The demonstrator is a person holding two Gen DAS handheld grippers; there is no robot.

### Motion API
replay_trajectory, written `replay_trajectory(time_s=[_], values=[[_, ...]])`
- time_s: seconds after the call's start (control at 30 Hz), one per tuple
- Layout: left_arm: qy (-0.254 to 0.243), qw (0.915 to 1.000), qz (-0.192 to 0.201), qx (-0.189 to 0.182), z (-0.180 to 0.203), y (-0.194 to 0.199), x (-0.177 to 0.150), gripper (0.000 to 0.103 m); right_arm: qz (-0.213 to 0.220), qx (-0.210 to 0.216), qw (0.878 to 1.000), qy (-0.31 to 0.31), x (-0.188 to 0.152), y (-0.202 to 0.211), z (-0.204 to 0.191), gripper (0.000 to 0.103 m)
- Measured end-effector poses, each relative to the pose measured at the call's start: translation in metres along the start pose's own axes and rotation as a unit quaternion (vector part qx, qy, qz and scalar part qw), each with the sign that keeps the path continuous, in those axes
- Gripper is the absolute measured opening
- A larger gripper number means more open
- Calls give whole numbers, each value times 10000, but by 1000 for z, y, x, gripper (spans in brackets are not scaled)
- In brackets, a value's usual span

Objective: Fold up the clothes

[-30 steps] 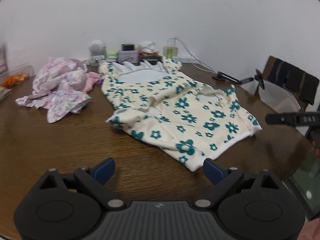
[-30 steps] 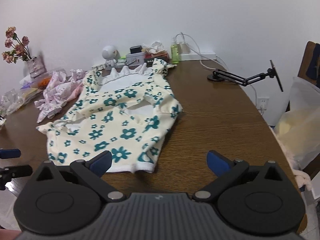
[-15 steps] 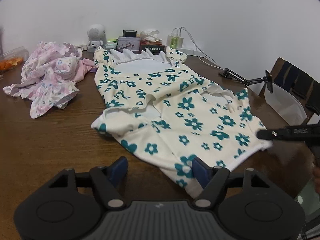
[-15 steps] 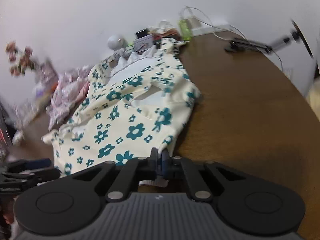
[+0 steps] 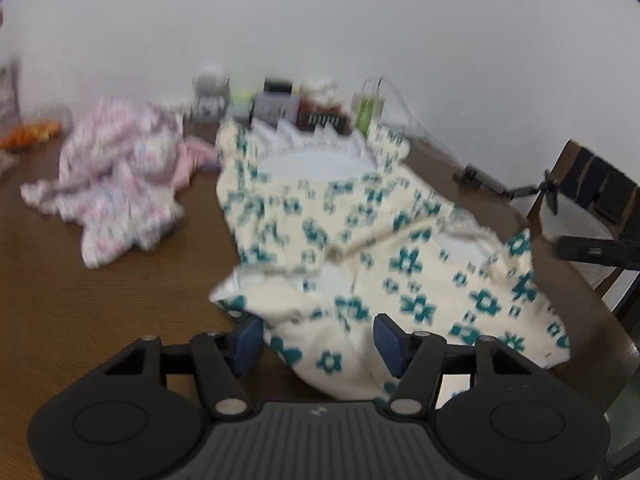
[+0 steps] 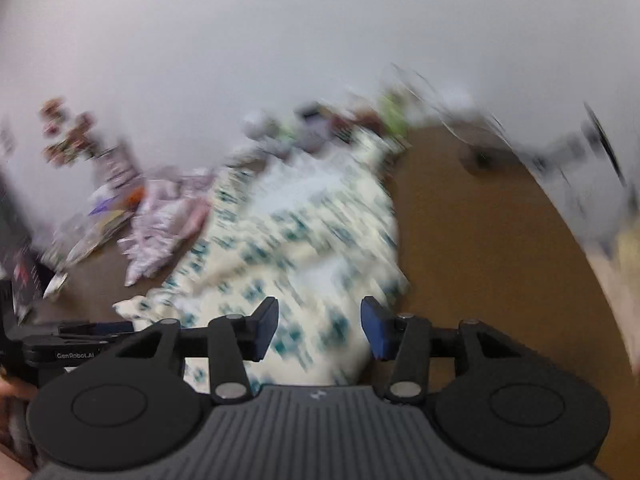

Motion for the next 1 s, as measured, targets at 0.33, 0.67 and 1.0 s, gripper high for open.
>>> replay_trajectory(time_s=[0.33, 0.67, 1.0], values=[[-1545, 9861, -554, -264, 29, -47, 32, 50, -1669, 142, 9664, 1949, 17, -109, -15, 39], [-1977, 9701, -1148, -818, 23, -66, 22, 9, -2168, 713, 9627, 1451, 12, -77, -4, 4], [-1949, 9574, -1553, -1457, 29, -56, 20, 10, -2211, 680, 9653, 1212, 16, -51, 2, 19]])
Point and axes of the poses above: each gripper's, at about its wrist camera, not at the fingertips, and y roughly against the way its jaws point, z to its right, x to its top, the point moved 1 cm from there along -y, roughly the way its jaws point, and after that the axes turned 1 degree about -x, right-handed, at the moved point
